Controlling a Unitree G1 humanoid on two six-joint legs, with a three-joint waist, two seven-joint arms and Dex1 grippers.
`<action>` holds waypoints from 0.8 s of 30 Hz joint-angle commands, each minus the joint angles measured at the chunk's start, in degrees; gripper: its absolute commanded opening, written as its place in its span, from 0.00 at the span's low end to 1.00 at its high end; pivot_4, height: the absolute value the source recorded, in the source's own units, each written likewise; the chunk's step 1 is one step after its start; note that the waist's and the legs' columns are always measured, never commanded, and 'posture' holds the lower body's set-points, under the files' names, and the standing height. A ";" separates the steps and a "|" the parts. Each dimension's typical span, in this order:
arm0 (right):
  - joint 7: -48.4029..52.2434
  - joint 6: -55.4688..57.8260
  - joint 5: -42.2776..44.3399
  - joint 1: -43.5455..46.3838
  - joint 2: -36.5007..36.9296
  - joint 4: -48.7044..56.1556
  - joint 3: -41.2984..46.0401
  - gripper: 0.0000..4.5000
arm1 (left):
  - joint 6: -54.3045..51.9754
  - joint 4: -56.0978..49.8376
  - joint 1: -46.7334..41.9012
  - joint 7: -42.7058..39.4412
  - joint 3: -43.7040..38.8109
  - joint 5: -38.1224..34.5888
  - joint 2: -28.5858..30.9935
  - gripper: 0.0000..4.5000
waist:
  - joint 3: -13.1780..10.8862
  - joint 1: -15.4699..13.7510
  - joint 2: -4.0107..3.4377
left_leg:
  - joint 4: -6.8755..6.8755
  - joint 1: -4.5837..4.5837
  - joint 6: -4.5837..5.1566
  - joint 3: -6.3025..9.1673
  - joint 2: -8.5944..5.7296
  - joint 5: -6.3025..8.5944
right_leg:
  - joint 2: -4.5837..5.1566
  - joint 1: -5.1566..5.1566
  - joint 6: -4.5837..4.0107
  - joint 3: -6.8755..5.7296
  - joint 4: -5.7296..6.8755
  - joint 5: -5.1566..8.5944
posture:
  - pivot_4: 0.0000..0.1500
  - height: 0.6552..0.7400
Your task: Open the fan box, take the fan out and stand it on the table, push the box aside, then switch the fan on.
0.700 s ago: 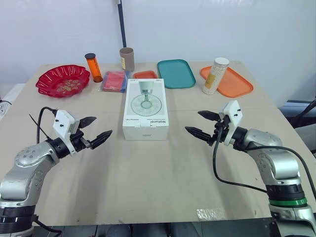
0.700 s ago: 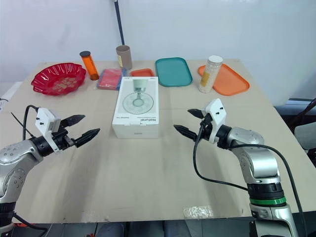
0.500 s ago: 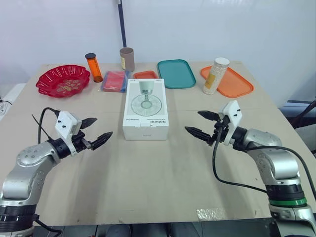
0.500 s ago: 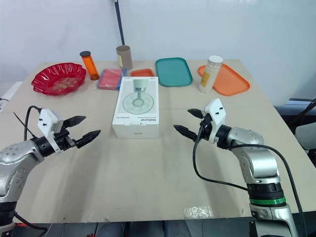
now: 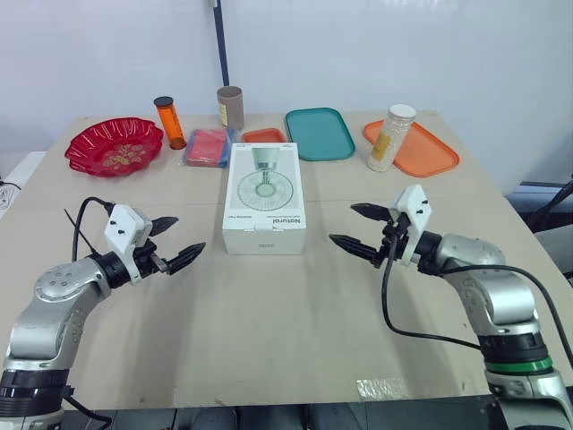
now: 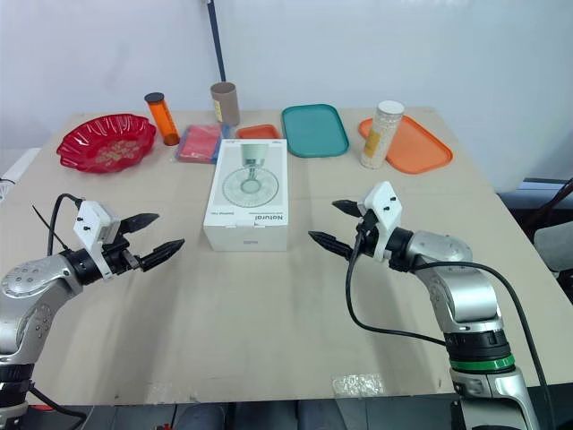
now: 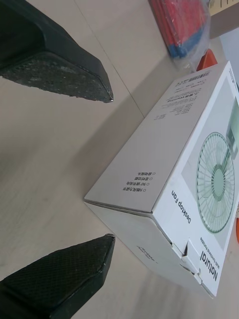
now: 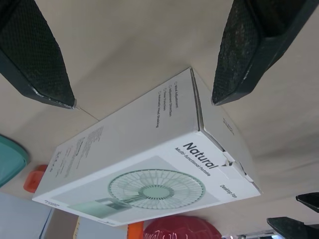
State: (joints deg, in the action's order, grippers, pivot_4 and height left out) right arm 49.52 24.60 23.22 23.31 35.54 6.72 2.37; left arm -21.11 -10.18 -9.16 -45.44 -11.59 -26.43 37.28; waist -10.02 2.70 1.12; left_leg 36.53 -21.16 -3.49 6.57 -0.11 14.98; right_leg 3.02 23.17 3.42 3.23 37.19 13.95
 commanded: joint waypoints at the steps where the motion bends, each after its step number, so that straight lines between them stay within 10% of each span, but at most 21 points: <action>1: -0.06 -1.16 -0.19 0.90 -0.09 1.20 0.31 0.99 | 1.13 -1.07 -0.42 -0.10 -1.60 -0.14 0.74 1.00 | 0.00 0.00 0.00 | 0.00 0.00 0.00 0.00 0.00 0.00 | 0.00 0.00 0.00 0.00 0.00 0.00 | 1.00 1.00; 5: -0.10 -1.02 0.01 0.97 -0.38 1.78 0.27 1.00 | 1.57 -0.51 -1.52 0.34 -2.63 -1.01 0.09 0.94 | 0.00 -0.01 0.00 | 0.00 0.00 0.00 0.00 0.00 0.00 | 0.00 0.00 0.00 0.00 0.00 0.00 | 1.00 1.00; 17: -1.74 0.11 0.80 6.26 -2.79 4.89 -1.00 1.00 | 6.59 12.06 -17.72 -3.53 3.11 0.96 -2.72 0.06 | 0.00 0.00 0.01 | 0.02 -0.02 -0.01 0.00 -0.01 -0.01 | 0.00 0.00 0.00 -0.01 0.00 -0.01 | 1.00 1.00; 24: -4.02 1.27 -1.42 9.38 -5.64 5.91 -5.59 1.00 | 13.77 29.14 -30.15 -7.47 10.29 7.72 -8.17 0.02 | 0.00 -0.04 0.01 | 0.08 -0.06 -0.01 0.04 -0.06 -0.01 | 0.03 -0.01 0.03 -0.04 0.00 -0.01 | 1.00 1.00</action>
State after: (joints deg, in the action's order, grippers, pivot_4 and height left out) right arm 46.32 25.73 22.13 31.03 30.25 10.38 -2.81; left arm -10.06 16.37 -37.01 -51.48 -2.21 -20.47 29.54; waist -10.02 2.66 1.13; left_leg 36.60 -21.22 -3.50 6.61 -0.17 14.97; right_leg 3.05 23.16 3.45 3.18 37.18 13.94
